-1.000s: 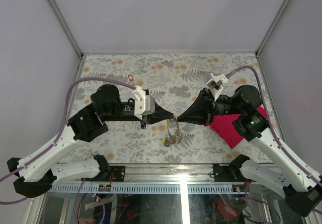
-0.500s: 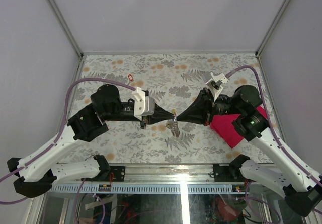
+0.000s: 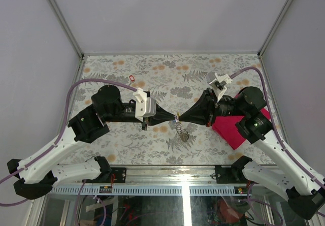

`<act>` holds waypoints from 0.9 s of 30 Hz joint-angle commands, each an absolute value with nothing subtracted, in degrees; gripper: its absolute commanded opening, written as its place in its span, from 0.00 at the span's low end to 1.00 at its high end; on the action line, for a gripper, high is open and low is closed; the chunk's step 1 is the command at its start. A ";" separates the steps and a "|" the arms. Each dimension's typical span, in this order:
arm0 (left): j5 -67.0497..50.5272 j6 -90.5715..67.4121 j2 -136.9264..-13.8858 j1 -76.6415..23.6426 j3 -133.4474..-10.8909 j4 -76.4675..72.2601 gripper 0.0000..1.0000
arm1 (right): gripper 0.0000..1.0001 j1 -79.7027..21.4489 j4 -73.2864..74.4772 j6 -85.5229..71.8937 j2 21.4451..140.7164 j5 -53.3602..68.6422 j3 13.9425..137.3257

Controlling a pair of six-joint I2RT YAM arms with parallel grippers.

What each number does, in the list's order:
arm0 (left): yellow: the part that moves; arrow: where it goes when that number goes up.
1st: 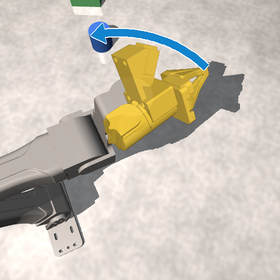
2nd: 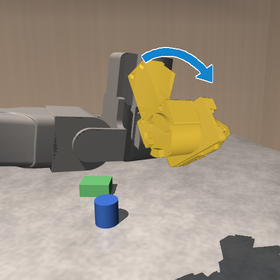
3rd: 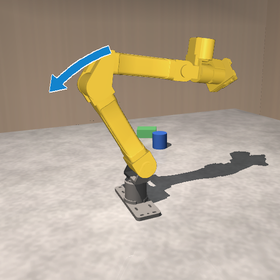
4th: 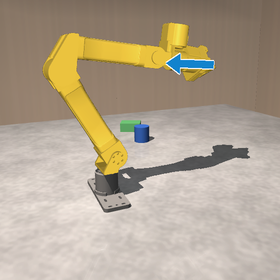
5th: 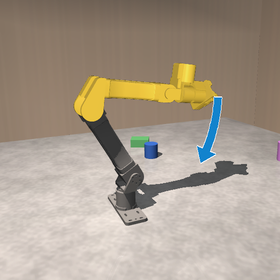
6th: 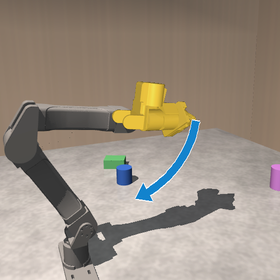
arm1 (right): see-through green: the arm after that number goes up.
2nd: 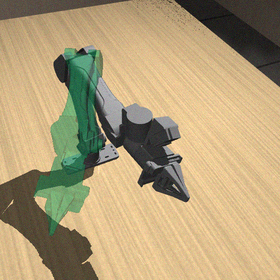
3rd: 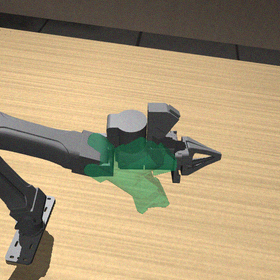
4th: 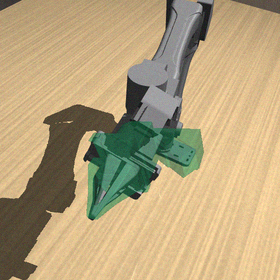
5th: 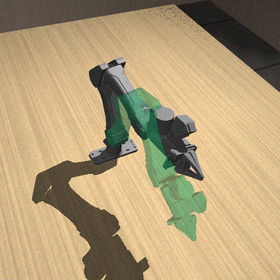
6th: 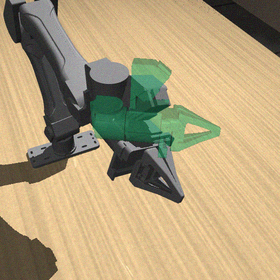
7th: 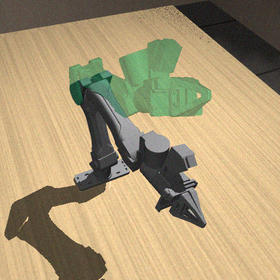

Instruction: Put the keys on the keyring

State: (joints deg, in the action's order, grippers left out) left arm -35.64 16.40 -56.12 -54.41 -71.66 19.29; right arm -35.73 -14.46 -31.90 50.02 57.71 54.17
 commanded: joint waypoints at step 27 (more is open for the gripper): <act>-36.79 15.35 -56.07 -55.23 -71.61 17.11 0.00 | 0.00 -35.42 -30.71 -38.98 45.48 46.85 49.90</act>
